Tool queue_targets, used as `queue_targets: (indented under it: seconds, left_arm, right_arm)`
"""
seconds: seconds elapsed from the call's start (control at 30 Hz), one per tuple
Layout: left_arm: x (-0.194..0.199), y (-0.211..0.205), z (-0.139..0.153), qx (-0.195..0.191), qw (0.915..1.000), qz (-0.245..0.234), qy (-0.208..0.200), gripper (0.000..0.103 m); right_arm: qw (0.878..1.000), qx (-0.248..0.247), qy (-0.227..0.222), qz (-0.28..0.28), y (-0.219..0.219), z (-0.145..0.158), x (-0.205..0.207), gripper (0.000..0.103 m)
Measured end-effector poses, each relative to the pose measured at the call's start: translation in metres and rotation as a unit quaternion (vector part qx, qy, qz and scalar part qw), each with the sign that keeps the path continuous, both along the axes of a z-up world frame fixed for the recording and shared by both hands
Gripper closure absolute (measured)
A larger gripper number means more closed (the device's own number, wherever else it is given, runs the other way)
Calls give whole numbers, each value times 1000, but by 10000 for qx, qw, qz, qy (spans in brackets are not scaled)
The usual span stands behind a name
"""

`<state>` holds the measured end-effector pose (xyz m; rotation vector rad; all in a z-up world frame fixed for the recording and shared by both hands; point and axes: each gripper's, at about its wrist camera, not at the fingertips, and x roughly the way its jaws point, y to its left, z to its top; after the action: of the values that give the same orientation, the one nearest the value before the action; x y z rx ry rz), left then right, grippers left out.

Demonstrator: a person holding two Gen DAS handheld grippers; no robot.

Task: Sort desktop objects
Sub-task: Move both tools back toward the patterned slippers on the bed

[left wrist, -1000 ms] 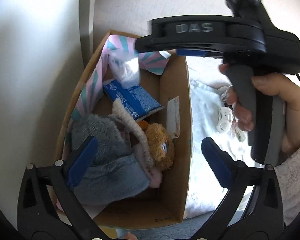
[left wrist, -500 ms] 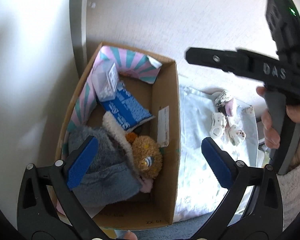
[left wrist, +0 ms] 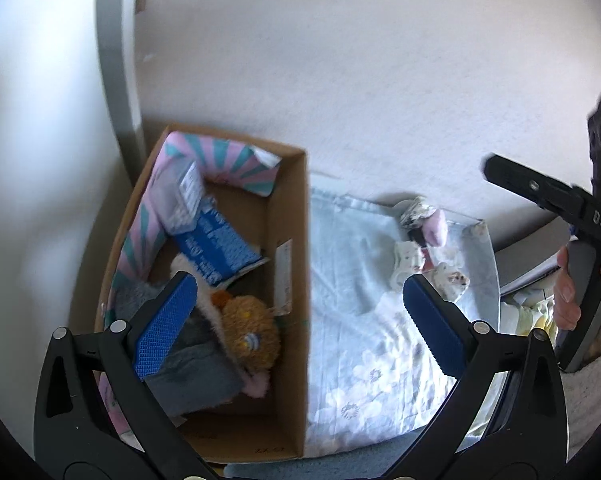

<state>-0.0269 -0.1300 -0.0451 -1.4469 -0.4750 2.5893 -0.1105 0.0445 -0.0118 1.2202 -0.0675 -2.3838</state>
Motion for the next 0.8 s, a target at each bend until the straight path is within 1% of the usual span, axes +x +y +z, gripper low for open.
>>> queue_targets:
  seconds: [0.1,0.27,0.37,0.43,0.5,0.6,0.67,0.8]
  left_arm:
    - [-2,12,6,-25,9999,-80,92,0]
    - [-10,38,14,-54,9993,-315,217,0]
    - [-14,56,17,-223,9983,-473,242,0]
    - [-16,67,18,-269,9977,-561,254,0]
    - [-20,79,16,-251,9972,-666,228,0]
    - [-27,95,9,-163,9970,-750,114,0]
    - [-31,111,1,-133,9961,-875,51,0]
    - [-40,154,-24,-348,9902,-1349,-55,0]
  right_arm:
    - [9993,53,223,-306,29,9,12,22]
    - [9937,494,661,-757,73,23,38,22]
    - [9889,726,793,-1025,100,26,50,22]
    - [9860,816,839,-1185,121,26,58,22]
    - [9846,840,822,-1292,135,23,62,22]
    - [9829,892,642,-1476,159,8,66,22]
    - [9841,874,537,-1451,171,-3,69,22]
    - [9888,854,208,-1205,183,-40,72,22]
